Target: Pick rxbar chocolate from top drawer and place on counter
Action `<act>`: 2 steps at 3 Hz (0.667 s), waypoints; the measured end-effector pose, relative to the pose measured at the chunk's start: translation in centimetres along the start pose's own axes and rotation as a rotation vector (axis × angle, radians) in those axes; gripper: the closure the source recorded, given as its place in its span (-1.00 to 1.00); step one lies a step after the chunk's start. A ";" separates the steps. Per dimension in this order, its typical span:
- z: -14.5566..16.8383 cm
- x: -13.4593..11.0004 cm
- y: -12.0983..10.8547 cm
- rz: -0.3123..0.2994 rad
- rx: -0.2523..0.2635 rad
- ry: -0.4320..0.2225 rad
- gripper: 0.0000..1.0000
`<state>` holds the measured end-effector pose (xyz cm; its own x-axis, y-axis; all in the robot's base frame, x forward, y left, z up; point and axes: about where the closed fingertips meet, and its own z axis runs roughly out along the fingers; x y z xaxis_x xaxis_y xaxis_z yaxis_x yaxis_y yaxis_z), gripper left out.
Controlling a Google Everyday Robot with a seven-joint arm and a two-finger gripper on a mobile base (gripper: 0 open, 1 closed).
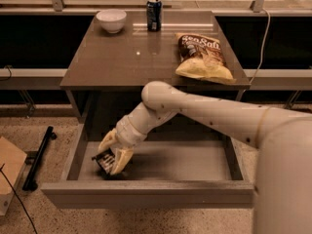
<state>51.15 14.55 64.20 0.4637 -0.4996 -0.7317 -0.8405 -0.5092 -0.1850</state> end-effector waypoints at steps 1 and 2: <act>-6.6 -4.6 -0.8 -0.098 0.143 0.046 1.00; -13.1 -8.8 -1.6 -0.168 0.257 0.133 1.00</act>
Offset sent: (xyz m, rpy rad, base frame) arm 0.0154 -0.0592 0.2230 0.0584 -0.4475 -0.1457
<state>52.04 10.58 79.52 0.6200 -0.5192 -0.5882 -0.7846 -0.4073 -0.4674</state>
